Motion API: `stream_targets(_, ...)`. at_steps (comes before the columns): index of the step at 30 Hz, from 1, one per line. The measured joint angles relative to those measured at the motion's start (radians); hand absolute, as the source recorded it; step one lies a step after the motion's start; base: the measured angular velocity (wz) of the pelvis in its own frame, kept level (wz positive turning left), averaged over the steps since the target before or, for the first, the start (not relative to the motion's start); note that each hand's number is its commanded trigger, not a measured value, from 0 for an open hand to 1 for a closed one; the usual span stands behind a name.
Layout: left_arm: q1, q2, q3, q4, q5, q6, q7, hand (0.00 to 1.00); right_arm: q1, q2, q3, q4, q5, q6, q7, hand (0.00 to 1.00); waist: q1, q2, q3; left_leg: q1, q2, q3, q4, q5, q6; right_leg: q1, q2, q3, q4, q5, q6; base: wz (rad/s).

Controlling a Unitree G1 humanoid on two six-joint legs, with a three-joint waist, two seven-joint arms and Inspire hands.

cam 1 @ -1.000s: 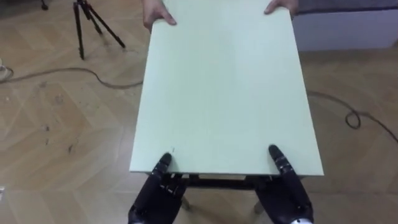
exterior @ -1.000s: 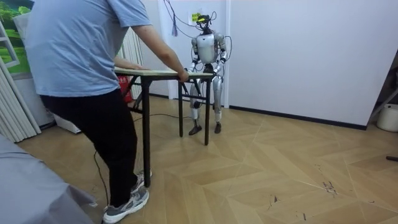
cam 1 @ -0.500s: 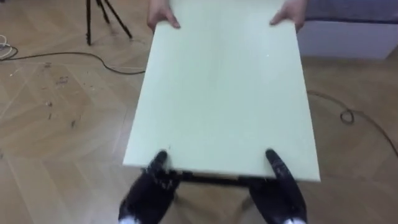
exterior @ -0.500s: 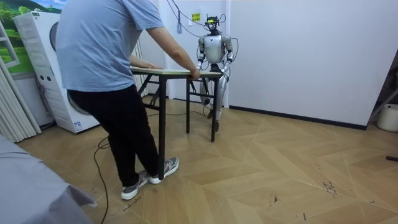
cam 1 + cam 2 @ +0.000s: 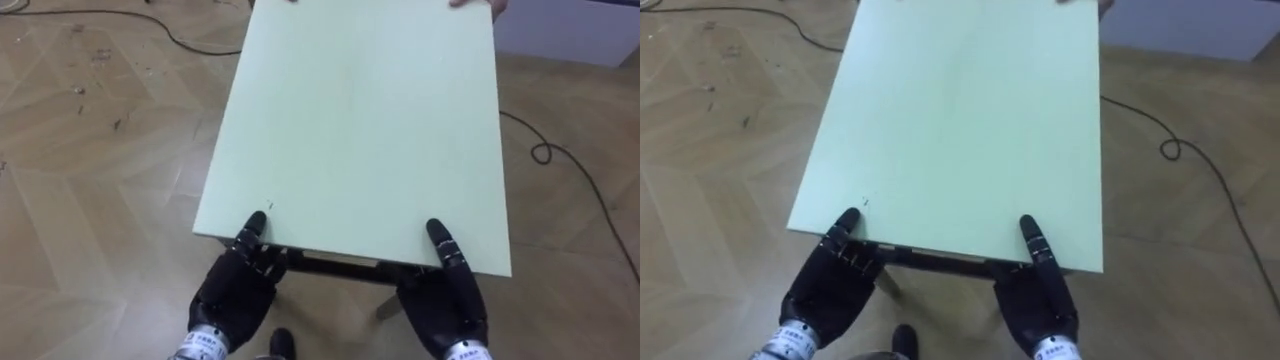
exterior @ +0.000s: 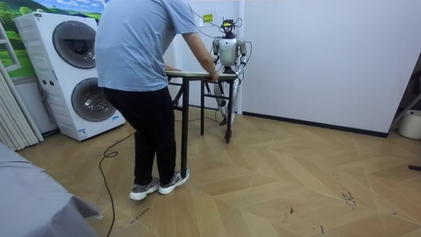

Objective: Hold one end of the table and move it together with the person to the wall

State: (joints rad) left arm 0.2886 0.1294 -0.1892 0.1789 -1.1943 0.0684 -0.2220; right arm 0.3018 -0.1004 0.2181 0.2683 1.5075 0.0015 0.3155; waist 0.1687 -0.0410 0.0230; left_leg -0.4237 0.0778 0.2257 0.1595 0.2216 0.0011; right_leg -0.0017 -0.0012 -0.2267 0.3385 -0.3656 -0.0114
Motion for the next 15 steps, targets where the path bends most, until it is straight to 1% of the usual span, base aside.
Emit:
stream_targets(1, 0.000, -0.001, -0.002, 0.000, 0.000, 0.000, 0.000, 1.00, 0.001, -0.003, 0.000, 0.000, 0.001, -0.001, 0.003, 1.00, 0.003, 0.006, -0.0019, 0.013, 0.000, -0.010, -0.049, 0.036, -0.053, -0.008, 0.007, -0.007, -0.006, 0.011, -0.009, -0.04)
stream_targets(2, 0.000, -0.004, -0.003, 0.004, 0.004, -0.001, -0.001, 1.00, 0.002, -0.002, -0.002, 0.004, 0.001, -0.003, 0.005, 1.00, 0.003, 0.013, -0.0007, 0.009, 0.004, -0.032, -0.017, 0.028, -0.069, -0.021, -0.002, -0.032, -0.010, 0.028, -0.029, -0.13)
stream_targets(3, 0.010, -0.005, -0.002, 0.017, 0.002, -0.001, -0.007, 1.00, 0.002, -0.001, -0.001, 0.019, -0.007, -0.002, 0.006, 1.00, 0.018, 0.013, 0.0004, -0.002, 0.005, -0.034, 0.139, -0.078, -0.003, -0.021, -0.017, -0.053, -0.012, 0.043, -0.034, -0.32)
stream_targets(4, 0.019, -0.005, -0.001, 0.021, -0.006, 0.000, -0.008, 1.00, 0.002, -0.002, 0.001, 0.023, -0.010, 0.000, 0.006, 1.00, 0.026, 0.016, 0.0012, -0.003, 0.008, -0.033, 0.224, -0.137, 0.008, -0.019, -0.025, -0.062, -0.014, 0.050, -0.034, -0.55)
stream_targets(5, 0.043, -0.006, 0.000, 0.022, -0.020, -0.001, -0.014, 1.00, 0.002, -0.005, 0.008, 0.025, -0.023, 0.000, 0.005, 1.00, 0.027, 0.031, -0.0002, -0.001, 0.019, -0.039, 0.362, -0.244, 0.000, -0.012, -0.031, -0.097, -0.027, 0.068, -0.030, -0.34)
stream_targets(6, 0.059, -0.006, 0.003, 0.022, -0.023, -0.001, -0.021, 1.00, 0.002, -0.010, 0.014, 0.026, -0.031, 0.000, 0.005, 1.00, 0.014, 0.045, 0.0008, 0.003, 0.020, -0.043, 0.479, -0.318, 0.000, -0.009, -0.033, -0.137, -0.032, 0.077, -0.031, -0.12)
stream_targets(7, 0.063, -0.006, 0.003, 0.022, -0.023, -0.001, -0.023, 1.00, 0.003, -0.012, 0.015, 0.026, -0.035, 0.001, 0.005, 1.00, 0.006, 0.050, 0.0034, 0.011, 0.021, -0.048, 0.527, -0.350, 0.002, -0.009, -0.034, -0.153, -0.030, 0.078, -0.033, 0.18)
stream_targets(8, 0.069, -0.009, 0.005, 0.022, -0.022, -0.001, -0.023, 1.00, 0.005, -0.014, 0.015, 0.026, -0.049, 0.001, 0.005, 1.00, -0.006, 0.064, 0.0065, 0.032, 0.032, -0.062, 0.609, -0.410, 0.004, -0.009, -0.032, -0.191, -0.027, 0.082, -0.037, 0.14)
stream_targets(9, 0.071, -0.010, 0.009, 0.022, -0.022, 0.003, -0.025, 1.00, 0.002, -0.014, 0.013, 0.026, -0.057, 0.002, 0.006, 1.00, -0.015, 0.073, 0.0103, 0.064, 0.041, -0.070, 0.673, -0.455, 0.001, -0.014, -0.029, -0.212, -0.028, 0.088, -0.040, 0.11)
stream_targets(10, 0.072, -0.011, 0.011, 0.022, -0.022, 0.006, -0.026, 1.00, 0.001, -0.014, 0.012, 0.026, -0.060, 0.003, 0.006, 1.00, -0.022, 0.078, 0.0121, 0.085, 0.048, -0.070, 0.704, -0.470, -0.002, -0.017, -0.029, -0.224, -0.028, 0.091, -0.040, 0.14)
stream_targets(11, 0.073, -0.012, 0.014, 0.022, -0.020, 0.013, -0.026, 1.00, 0.000, -0.014, 0.005, 0.026, -0.066, 0.008, 0.008, 1.00, -0.038, 0.088, 0.0142, 0.135, 0.064, -0.071, 0.748, -0.492, -0.009, -0.022, -0.029, -0.241, -0.025, 0.094, -0.040, 0.29)
stream_targets(12, 0.075, -0.018, 0.014, 0.021, -0.016, 0.015, -0.026, 1.00, 0.003, -0.016, -0.006, 0.025, -0.074, 0.017, 0.013, 1.00, -0.058, 0.101, 0.0124, 0.199, 0.090, -0.071, 0.773, -0.492, -0.016, -0.034, -0.028, -0.255, -0.012, 0.093, -0.040, 0.32)
stream_targets(13, 0.075, -0.024, 0.014, 0.021, -0.012, 0.015, -0.026, 1.00, 0.003, -0.018, -0.011, 0.023, -0.077, 0.018, 0.014, 1.00, -0.064, 0.111, 0.0115, 0.234, 0.105, -0.073, 0.778, -0.489, -0.019, -0.044, -0.028, -0.260, 0.002, 0.090, -0.040, 0.25)
stream_targets(14, 0.074, -0.033, 0.015, 0.018, -0.007, 0.016, -0.026, 1.00, 0.000, -0.023, -0.017, 0.017, -0.080, 0.020, 0.017, 1.00, -0.075, 0.130, 0.0111, 0.283, 0.119, -0.084, 0.736, -0.487, -0.034, -0.076, -0.036, -0.262, 0.068, 0.075, -0.035, 0.23)
stream_targets(15, 0.072, -0.039, 0.021, 0.018, 0.008, 0.016, -0.022, 1.00, -0.001, -0.023, -0.016, 0.017, -0.082, 0.017, 0.016, 1.00, -0.088, 0.120, 0.0154, 0.297, 0.081, -0.090, 0.669, -0.495, -0.043, -0.129, -0.059, -0.220, 0.149, 0.077, -0.052, 0.23)
